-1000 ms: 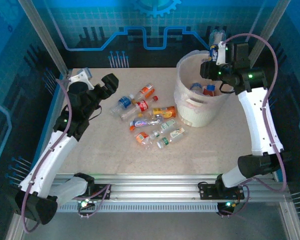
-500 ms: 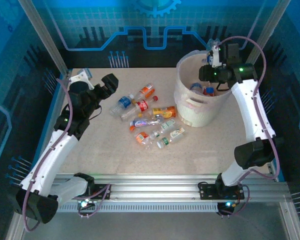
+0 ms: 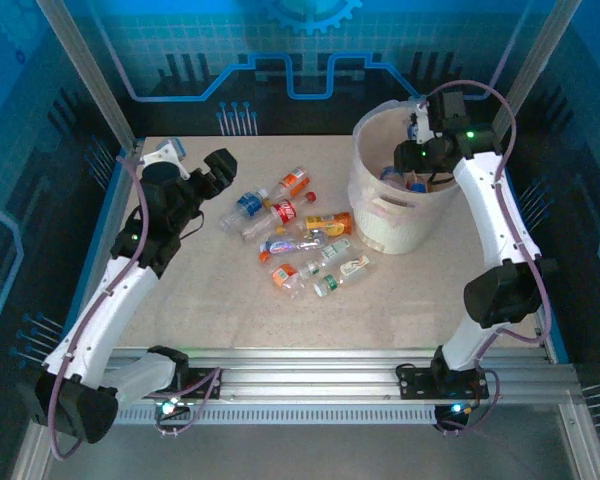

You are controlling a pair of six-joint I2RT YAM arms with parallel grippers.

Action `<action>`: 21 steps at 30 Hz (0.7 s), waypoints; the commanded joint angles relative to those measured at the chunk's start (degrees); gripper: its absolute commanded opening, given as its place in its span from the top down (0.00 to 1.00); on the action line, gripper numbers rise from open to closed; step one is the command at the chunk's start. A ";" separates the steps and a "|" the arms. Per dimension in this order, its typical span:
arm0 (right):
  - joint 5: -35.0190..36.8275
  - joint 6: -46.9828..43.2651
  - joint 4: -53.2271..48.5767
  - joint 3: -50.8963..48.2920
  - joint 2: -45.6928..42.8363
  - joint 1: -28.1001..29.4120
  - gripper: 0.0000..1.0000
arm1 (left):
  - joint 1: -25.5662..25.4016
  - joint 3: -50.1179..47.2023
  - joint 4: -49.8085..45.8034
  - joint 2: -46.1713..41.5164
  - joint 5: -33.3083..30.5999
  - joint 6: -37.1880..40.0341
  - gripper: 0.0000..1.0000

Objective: Put the plastic bottles in the bin

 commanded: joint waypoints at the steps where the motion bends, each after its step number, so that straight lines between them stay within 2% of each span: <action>1: 1.07 -1.43 -2.18 -0.82 1.35 -0.08 0.51 | 0.73 -0.65 -0.15 0.43 -0.23 0.11 0.01; 12: 1.96 -2.38 -3.37 -2.74 4.37 0.94 0.49 | 1.32 -0.65 -0.39 1.46 0.30 -0.47 0.01; 21: 4.20 -2.30 -3.58 -1.80 7.42 1.30 0.30 | 1.81 -0.65 -0.82 2.59 0.56 -0.72 0.01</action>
